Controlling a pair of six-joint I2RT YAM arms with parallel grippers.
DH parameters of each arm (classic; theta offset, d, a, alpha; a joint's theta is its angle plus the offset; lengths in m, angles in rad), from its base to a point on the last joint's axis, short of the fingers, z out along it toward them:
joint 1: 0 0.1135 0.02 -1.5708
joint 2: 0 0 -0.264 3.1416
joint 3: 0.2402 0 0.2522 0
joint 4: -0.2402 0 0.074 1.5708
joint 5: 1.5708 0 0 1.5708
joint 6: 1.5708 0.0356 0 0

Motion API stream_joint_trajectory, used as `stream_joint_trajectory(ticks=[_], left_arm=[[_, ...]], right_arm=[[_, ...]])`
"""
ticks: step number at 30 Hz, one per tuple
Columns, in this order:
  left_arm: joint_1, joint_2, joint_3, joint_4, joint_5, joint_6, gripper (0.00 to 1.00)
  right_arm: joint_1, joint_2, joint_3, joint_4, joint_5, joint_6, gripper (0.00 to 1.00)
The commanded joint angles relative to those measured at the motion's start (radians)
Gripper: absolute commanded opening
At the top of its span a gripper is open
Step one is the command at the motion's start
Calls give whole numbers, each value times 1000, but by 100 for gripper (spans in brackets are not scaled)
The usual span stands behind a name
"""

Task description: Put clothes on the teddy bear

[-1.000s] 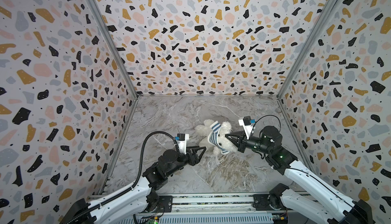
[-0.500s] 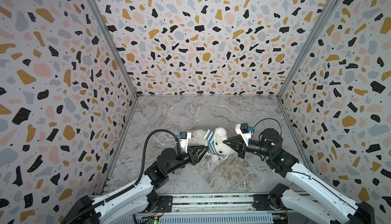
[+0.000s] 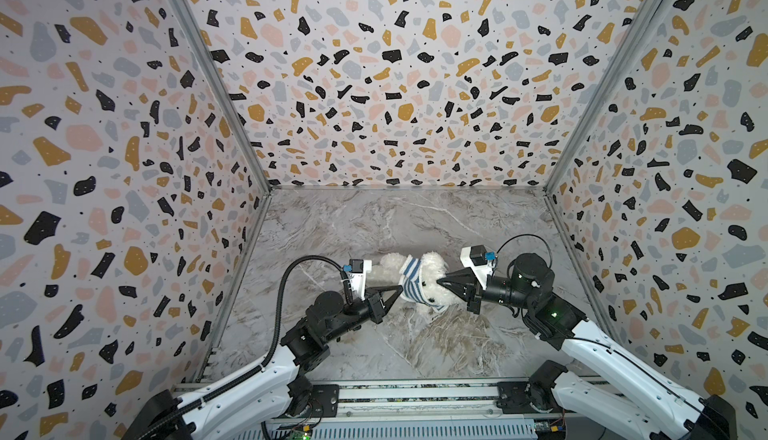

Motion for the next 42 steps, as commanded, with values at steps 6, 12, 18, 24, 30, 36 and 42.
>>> stream_joint_trajectory(ticks=[6, 12, 18, 24, 30, 36, 42], left_arm=[[79, -24, -79, -49, -42, 1, 0], [127, -27, -131, -54, -28, 1, 0], [148, -39, -133, -51, 7, 8, 0], [148, -56, -77, -26, 183, 44, 3], [148, -177, 7, -293, 165, 162, 65], [148, -233, 80, -437, 99, 199, 74], [149, -192, 134, -494, 51, 222, 90]], right_arm=[[57, -79, 54, 24, -76, -92, 0], [79, -83, 78, -10, -112, -140, 0], [83, -82, 84, -49, -81, -171, 0], [88, -37, 78, -79, -5, -204, 0], [107, -32, 66, -82, 60, -251, 0], [146, -34, 70, -124, 103, -341, 0], [177, -34, 83, -178, 156, -428, 0]])
